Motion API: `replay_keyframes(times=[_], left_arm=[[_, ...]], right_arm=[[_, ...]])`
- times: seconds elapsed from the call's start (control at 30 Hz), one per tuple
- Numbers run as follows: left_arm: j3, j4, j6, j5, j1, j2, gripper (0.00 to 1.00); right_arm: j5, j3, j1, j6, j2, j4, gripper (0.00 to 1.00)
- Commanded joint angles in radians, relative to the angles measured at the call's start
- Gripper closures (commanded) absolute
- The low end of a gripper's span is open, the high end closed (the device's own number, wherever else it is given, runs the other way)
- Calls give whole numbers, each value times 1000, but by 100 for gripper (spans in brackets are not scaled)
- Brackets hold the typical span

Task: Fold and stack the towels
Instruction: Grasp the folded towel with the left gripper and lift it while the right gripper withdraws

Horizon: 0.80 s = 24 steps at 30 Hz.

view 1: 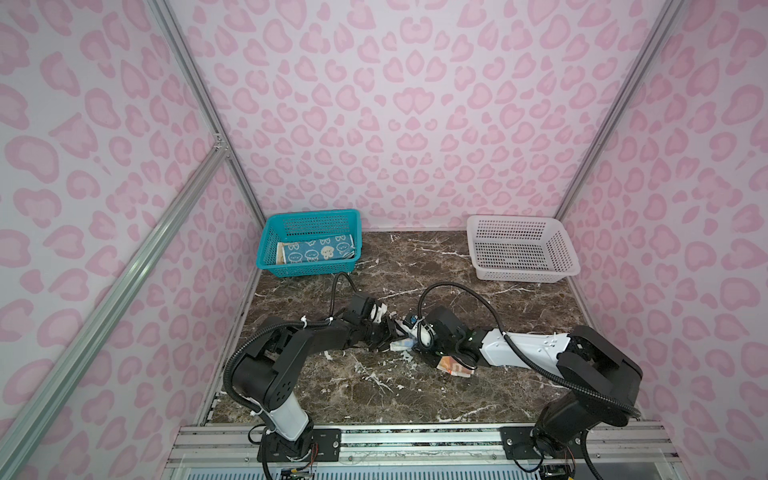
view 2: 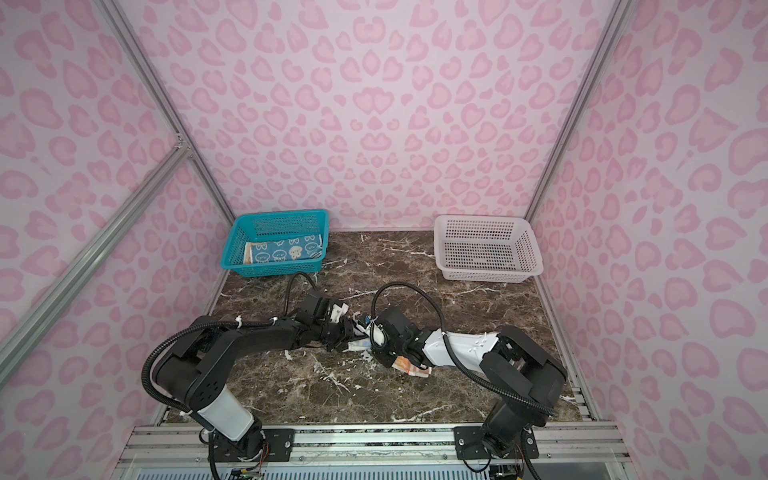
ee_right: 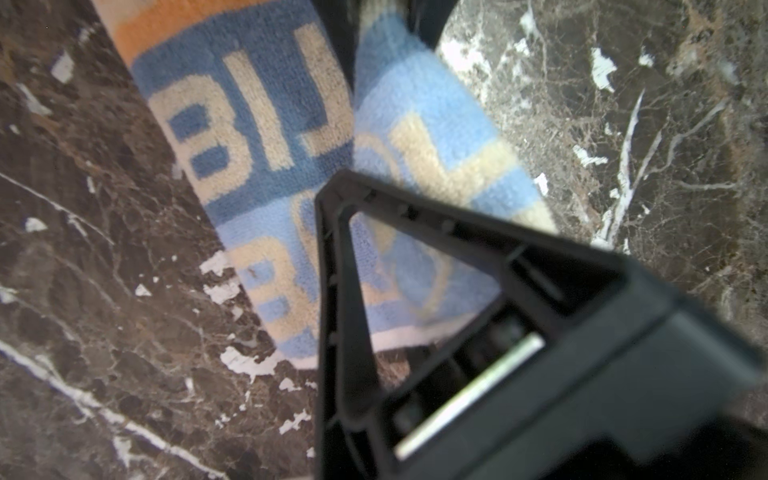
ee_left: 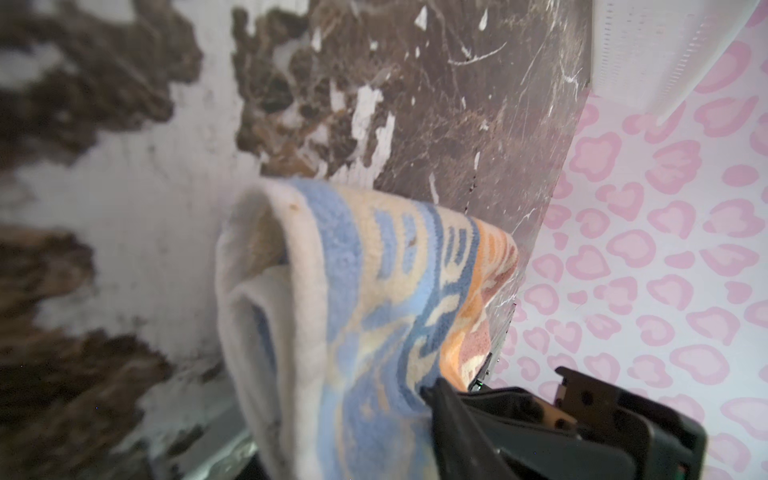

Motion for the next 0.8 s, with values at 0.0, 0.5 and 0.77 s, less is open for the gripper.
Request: replay_keyframes(times=[0.0,0.5,0.77], left_arm=[[34,31,10,0,2,22,73],[216,-237,290,-34,11,20,96],[444,-443,518,-157,38,-3,96]], right_arm=[[7,-12,2,-2,-12,30,78],[300,-61,2,144,-226,44,1],[415,-95,-41,305,-374,113,1]])
